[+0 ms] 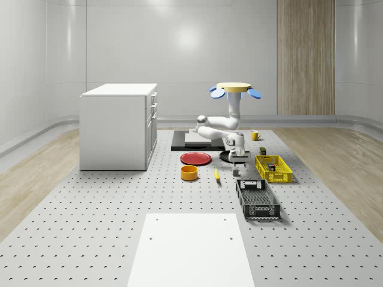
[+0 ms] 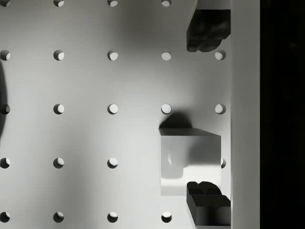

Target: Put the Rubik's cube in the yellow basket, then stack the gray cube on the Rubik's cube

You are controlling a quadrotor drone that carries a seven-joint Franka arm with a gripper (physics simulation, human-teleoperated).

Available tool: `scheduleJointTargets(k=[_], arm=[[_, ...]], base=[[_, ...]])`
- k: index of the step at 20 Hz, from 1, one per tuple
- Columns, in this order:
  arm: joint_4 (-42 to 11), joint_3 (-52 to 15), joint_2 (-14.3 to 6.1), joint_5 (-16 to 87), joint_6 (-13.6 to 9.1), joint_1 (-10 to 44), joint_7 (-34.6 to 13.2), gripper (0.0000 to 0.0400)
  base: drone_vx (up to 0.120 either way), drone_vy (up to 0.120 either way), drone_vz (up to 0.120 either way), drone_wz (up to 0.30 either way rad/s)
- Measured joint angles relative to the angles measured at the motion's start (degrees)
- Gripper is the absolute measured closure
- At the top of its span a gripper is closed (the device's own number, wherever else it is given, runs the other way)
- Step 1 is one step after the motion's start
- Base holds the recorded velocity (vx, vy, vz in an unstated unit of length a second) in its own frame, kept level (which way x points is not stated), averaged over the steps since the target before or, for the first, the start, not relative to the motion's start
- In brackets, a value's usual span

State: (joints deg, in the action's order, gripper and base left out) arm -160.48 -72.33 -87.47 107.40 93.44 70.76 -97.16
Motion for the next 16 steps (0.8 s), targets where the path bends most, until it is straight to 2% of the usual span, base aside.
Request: scheduleJointTargets(k=[5, 7, 10, 12, 16], arm=[[0.00, 0.00, -0.04, -0.02, 0.04, 0.02, -0.01, 0.0000], [0.00, -0.01, -0.06, -0.03, 0.06, 0.02, -0.01, 0.0000], [0.00, -0.01, -0.08, -0.04, 0.08, 0.03, -0.02, 0.0000], [0.01, -0.01, -0.10, -0.04, 0.09, 0.03, -0.02, 0.0000], [0.33, 1.07, -0.13, 0.95, 0.57, 0.23, -0.03, 0.0000]], base=[[0.000, -0.120, 0.000, 0.000], [0.000, -0.100, -0.120, 0.000], [0.000, 0.000, 0.000, 0.000], [0.000, 0.100, 0.000, 0.000], [0.000, 0.000, 0.000, 0.000]])
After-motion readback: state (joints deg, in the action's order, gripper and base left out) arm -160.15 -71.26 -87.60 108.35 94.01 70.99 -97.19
